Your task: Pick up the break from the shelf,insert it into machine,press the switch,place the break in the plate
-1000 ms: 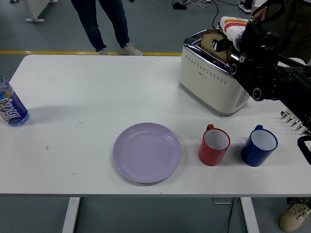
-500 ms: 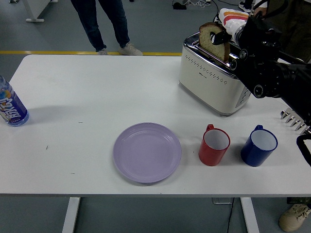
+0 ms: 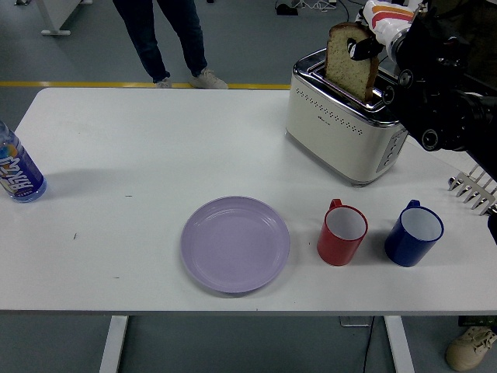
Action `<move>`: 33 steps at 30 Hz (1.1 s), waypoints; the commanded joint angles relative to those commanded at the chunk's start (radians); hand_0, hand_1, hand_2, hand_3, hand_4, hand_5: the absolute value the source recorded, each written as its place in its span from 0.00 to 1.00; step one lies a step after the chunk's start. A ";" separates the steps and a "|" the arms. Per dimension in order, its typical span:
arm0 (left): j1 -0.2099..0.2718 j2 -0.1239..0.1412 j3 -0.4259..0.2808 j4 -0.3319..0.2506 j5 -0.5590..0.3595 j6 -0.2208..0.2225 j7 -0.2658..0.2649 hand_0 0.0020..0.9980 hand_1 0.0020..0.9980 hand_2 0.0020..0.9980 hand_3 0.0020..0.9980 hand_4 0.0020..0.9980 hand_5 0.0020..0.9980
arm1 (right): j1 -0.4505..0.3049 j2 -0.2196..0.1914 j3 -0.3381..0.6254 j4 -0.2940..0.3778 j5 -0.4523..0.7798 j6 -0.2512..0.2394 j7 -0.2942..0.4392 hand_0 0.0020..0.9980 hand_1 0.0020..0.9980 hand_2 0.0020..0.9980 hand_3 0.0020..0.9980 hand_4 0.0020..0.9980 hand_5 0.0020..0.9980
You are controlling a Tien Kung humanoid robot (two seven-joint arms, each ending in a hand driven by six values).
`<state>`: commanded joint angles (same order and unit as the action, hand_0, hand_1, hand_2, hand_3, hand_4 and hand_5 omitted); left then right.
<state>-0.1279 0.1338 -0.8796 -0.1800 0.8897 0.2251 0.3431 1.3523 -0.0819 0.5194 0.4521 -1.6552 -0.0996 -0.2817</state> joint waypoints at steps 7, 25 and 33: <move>0.006 0.000 -0.007 0.000 0.007 -0.001 0.002 0.64 0.48 0.46 0.54 0.34 0.80 | -0.008 -0.043 0.053 0.059 -0.022 -0.007 -0.009 0.03 0.10 0.36 0.44 0.40 0.05; 0.013 -0.001 -0.016 0.000 0.014 -0.001 0.003 0.64 0.48 0.46 0.54 0.34 0.80 | -0.033 -0.144 0.150 0.240 -0.013 0.006 -0.032 0.02 0.09 0.36 0.44 0.39 0.05; 0.008 0.000 -0.014 0.000 0.010 -0.001 0.001 0.64 0.49 0.46 0.54 0.34 0.80 | -0.049 -0.205 0.171 0.342 0.032 0.014 -0.058 0.02 0.08 0.36 0.44 0.39 0.05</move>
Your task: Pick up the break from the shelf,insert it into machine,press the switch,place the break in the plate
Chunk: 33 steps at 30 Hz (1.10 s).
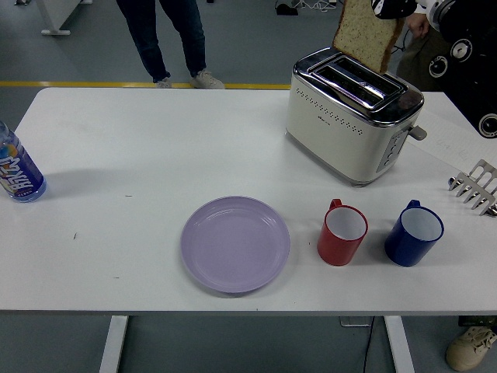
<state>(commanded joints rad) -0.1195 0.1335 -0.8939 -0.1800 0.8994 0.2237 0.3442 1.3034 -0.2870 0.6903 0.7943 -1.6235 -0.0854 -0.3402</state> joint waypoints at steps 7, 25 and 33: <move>0.000 -0.001 -0.003 0.000 0.000 0.000 -0.001 0.64 0.49 0.46 0.54 0.34 0.80 | -0.015 -0.041 0.017 0.083 0.054 0.015 -0.028 0.02 0.08 0.35 0.43 0.39 0.05; 0.001 -0.002 -0.004 0.000 0.000 0.000 0.000 0.63 0.49 0.46 0.54 0.34 0.80 | -0.065 -0.106 0.044 0.302 0.134 0.051 -0.090 0.01 0.07 0.35 0.43 0.40 0.04; 0.002 -0.004 -0.008 0.000 0.003 0.000 0.000 0.63 0.49 0.46 0.54 0.34 0.80 | -0.096 -0.132 0.034 0.410 0.181 0.078 -0.117 0.01 0.07 0.35 0.43 0.40 0.04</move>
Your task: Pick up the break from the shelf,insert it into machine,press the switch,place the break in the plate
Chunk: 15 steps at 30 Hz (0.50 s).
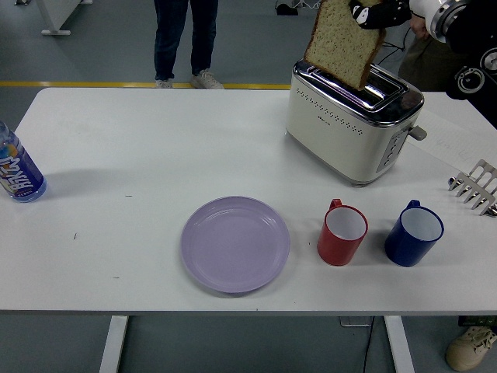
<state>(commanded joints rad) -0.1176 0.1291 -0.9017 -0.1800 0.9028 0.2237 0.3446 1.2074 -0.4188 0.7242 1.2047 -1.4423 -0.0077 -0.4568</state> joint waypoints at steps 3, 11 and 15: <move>0.001 -0.001 -0.002 0.000 0.002 0.000 0.000 0.63 0.49 0.46 0.54 0.34 0.81 | -0.008 -0.006 -0.003 0.027 0.006 0.007 -0.008 0.01 0.07 0.35 0.43 0.40 0.04; 0.001 -0.002 -0.002 0.000 0.002 0.000 0.000 0.63 0.49 0.46 0.54 0.34 0.81 | -0.033 -0.020 -0.009 0.110 0.030 0.016 -0.029 0.00 0.07 0.35 0.43 0.40 0.04; 0.000 -0.002 -0.004 0.000 0.004 0.000 0.000 0.63 0.49 0.46 0.54 0.34 0.81 | -0.042 -0.023 -0.015 0.139 0.041 0.017 -0.033 0.00 0.06 0.35 0.42 0.40 0.04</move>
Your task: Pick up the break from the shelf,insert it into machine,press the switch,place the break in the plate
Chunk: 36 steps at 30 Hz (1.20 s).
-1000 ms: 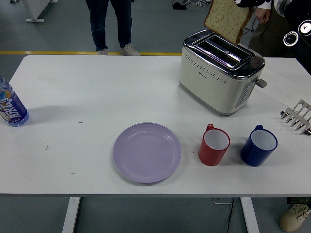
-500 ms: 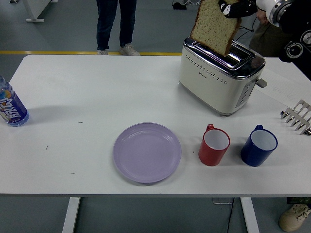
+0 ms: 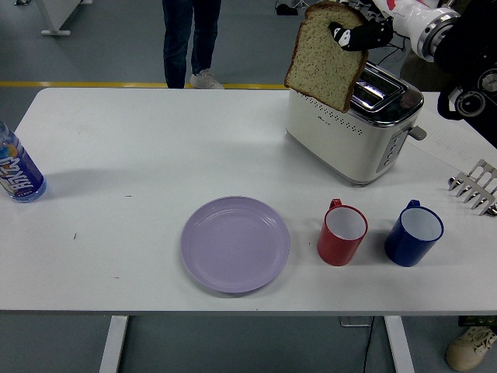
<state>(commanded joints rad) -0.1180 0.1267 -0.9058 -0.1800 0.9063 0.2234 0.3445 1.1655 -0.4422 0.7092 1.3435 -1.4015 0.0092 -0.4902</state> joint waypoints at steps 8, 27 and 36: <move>0.001 -0.001 -0.003 0.000 0.002 0.000 0.000 0.63 0.49 0.46 0.54 0.33 0.81 | -0.016 -0.002 -0.016 0.029 0.031 0.005 -0.006 0.00 0.06 0.35 0.42 0.40 0.04; 0.009 -0.004 -0.016 0.000 0.023 -0.002 0.004 0.63 0.49 0.46 0.54 0.33 0.81 | -0.049 0.001 -0.059 0.113 0.116 0.022 -0.018 0.00 0.06 0.34 0.42 0.40 0.04; 0.008 -0.004 -0.014 0.000 0.019 -0.002 0.003 0.63 0.49 0.47 0.54 0.33 0.81 | -0.060 0.009 -0.079 0.134 0.166 0.032 -0.020 0.00 0.05 0.34 0.42 0.40 0.04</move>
<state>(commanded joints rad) -0.1099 0.1225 -0.9198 -0.1800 0.9250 0.2210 0.3477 1.1057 -0.4334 0.6301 1.4772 -1.2359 0.0416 -0.5098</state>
